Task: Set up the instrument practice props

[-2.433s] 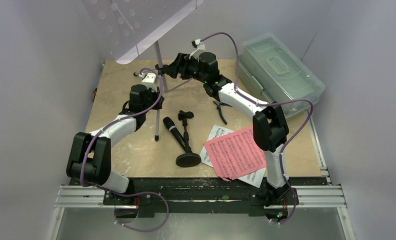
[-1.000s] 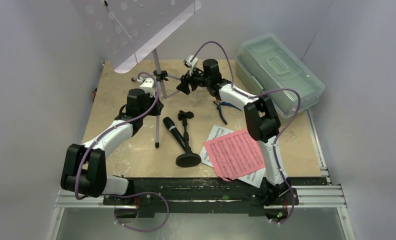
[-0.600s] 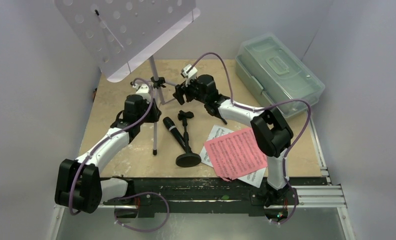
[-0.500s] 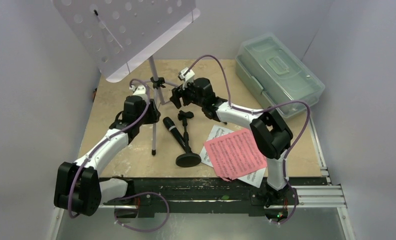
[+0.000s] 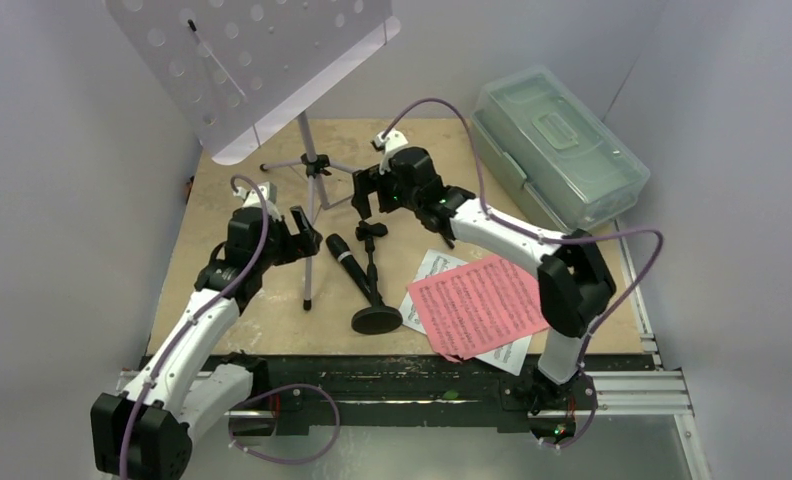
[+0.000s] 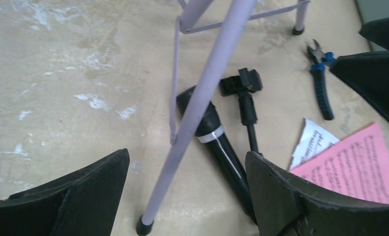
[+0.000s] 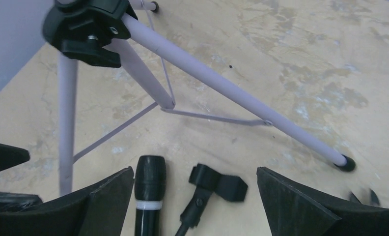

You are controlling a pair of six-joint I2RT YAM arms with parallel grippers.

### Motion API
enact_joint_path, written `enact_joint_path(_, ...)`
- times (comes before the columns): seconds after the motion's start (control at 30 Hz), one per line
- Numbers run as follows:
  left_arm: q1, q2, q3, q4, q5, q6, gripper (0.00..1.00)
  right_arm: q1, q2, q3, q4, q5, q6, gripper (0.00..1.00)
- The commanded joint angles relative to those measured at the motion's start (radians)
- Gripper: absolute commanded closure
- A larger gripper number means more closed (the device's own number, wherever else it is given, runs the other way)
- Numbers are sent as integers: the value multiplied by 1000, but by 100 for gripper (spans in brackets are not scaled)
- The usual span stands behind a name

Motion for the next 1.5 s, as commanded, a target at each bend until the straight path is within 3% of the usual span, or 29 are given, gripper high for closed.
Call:
enact_joint_path(0.0, 5, -64, -5, -51, 151, -73, 14, -9, -200, -75, -209, 139, 75, 1)
enact_joint_path(0.2, -29, -146, -101, 11, 394, -198, 21, -58, -421, -349, -412, 115, 207, 1)
enact_joint_path(0.4, -222, -179, -93, 81, 299, -246, 21, -239, -698, -675, -452, 75, 399, 1)
enact_joint_path(0.63, -436, -47, -52, 171, 177, -178, 22, -385, -816, -795, -615, 183, 669, 1)
enact_joint_path(0.77, -465, -33, -75, 209, 219, -146, 20, -437, -863, -851, -705, 229, 809, 1)
enact_joint_path(0.97, -471, -52, -14, 83, 246, -17, 20, -469, -890, -935, -804, 256, 923, 1)
enact_joint_path(1.07, -476, -63, 5, 58, 272, 31, 19, -470, -911, -965, -785, 229, 938, 1)
enact_joint_path(1.2, -510, -67, -38, 157, 302, 25, 20, -470, -902, -1005, -646, 202, 866, 1)
enact_joint_path(1.47, -698, 41, -54, 279, 55, -31, 22, -469, -768, -832, -509, 156, 653, 1)
